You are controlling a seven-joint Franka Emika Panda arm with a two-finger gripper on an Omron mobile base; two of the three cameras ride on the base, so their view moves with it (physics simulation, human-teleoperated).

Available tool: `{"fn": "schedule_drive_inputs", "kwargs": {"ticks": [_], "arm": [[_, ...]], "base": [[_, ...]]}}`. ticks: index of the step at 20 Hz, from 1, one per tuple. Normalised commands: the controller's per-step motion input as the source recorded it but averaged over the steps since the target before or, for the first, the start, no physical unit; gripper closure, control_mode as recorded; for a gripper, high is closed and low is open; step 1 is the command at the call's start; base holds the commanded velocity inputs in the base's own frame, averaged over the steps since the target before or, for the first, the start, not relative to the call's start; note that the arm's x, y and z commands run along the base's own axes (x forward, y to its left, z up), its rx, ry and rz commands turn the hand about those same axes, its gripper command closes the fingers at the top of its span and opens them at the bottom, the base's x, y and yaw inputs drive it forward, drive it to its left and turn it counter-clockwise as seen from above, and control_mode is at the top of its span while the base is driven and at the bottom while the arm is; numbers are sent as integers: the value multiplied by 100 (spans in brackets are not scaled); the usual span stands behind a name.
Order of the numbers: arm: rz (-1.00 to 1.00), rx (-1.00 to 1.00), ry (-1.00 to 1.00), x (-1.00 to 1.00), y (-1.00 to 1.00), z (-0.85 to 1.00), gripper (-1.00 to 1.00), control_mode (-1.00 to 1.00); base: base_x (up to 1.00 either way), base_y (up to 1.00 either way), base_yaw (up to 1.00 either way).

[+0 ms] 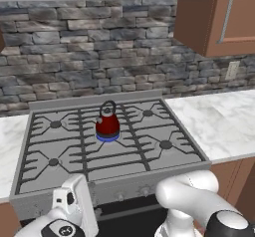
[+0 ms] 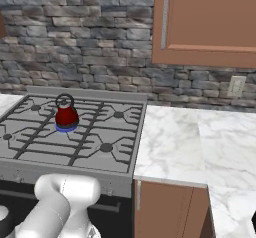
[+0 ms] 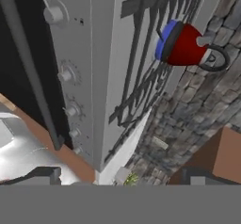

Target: Lower the heat of the kettle.

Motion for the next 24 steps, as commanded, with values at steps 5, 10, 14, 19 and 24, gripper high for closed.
{"fn": "schedule_drive_inputs", "kwargs": {"ticks": [5,10,14,19,24], "arm": [[0,-7,0,1,0,-38,-100,-100],[0,0,0,23,0,-23,-100,-100],[0,0,0,22,0,-20,-100,-100],[0,0,0,16,0,-29,-100,-100],[0,0,0,9,0,-36,-100,-100]], "base": [[0,0,0],[0,0,0],[0,0,0],[0,0,0],[0,0,0]]}}
